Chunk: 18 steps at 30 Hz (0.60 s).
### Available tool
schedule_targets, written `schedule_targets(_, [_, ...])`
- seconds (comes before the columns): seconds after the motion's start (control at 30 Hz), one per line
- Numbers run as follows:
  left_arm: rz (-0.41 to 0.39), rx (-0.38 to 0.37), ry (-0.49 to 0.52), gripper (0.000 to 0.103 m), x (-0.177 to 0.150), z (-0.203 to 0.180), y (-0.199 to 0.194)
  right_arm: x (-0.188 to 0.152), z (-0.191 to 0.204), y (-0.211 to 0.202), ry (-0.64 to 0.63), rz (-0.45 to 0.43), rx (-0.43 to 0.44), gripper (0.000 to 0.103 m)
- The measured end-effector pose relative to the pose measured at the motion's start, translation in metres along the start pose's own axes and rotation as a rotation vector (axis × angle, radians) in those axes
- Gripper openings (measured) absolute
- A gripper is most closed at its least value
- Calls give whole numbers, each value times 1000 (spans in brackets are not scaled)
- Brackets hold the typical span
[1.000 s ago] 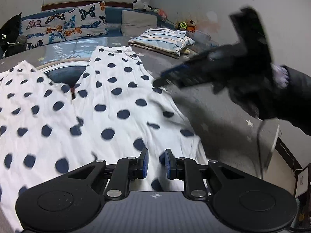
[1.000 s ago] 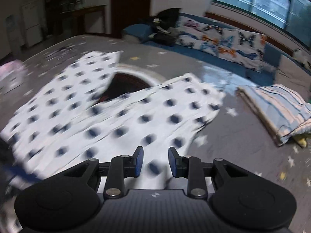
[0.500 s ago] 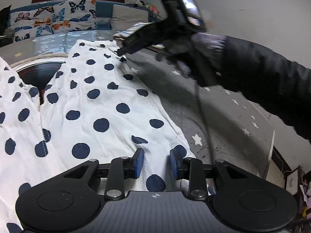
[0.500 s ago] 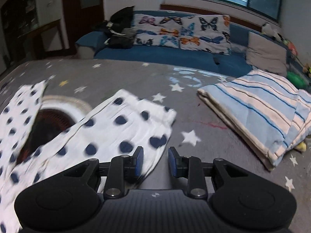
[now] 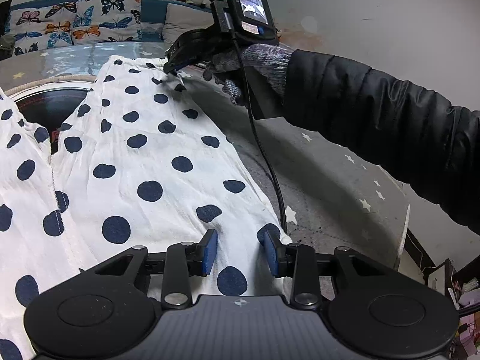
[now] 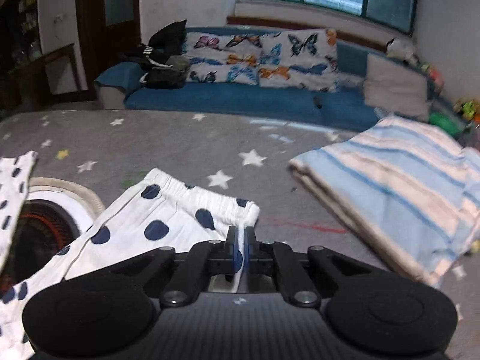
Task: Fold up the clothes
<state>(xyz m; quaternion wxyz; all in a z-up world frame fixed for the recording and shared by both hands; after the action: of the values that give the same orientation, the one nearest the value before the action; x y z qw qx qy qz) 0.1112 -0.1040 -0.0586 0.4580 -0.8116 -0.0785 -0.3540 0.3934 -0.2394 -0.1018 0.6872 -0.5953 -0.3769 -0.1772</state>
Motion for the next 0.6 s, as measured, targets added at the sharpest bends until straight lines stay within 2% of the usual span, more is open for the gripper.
schedule_targets(0.13, [0,-18,7,37,-2,1,-1,3,-12,-12,-28,-41,-82,2])
schedule_targets(0.23, [-4,-24,7,41,-2,4,-1,-3,-23,-8,-17,-1,-97,2])
schedule_targets(0.47, [-10,10,27,44,-2,4,-11,-9,-33,-14,39,16,-65,11])
schedule_targets(0.53, [-21,18,34,47,-2,2,-16,-8,-31,-22,36,10,-62,19])
schedule_targets(0.6, [-33,29,51,50,-5,-2,-23,-8,-26,-32,20,8,-58,21])
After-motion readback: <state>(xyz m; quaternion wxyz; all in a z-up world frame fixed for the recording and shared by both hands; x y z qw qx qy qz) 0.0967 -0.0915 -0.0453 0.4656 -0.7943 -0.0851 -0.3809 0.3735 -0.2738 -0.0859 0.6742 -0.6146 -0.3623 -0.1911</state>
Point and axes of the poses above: each gripper's, at about its wrist camera, not at the fingertips, and y roughly the way its jaws point, z to its left, x to its top, the point moved 5 cm from there along y, roughly the way its jaws point, and after that the axes turned 5 degrees about x, right-handed, at the moved point
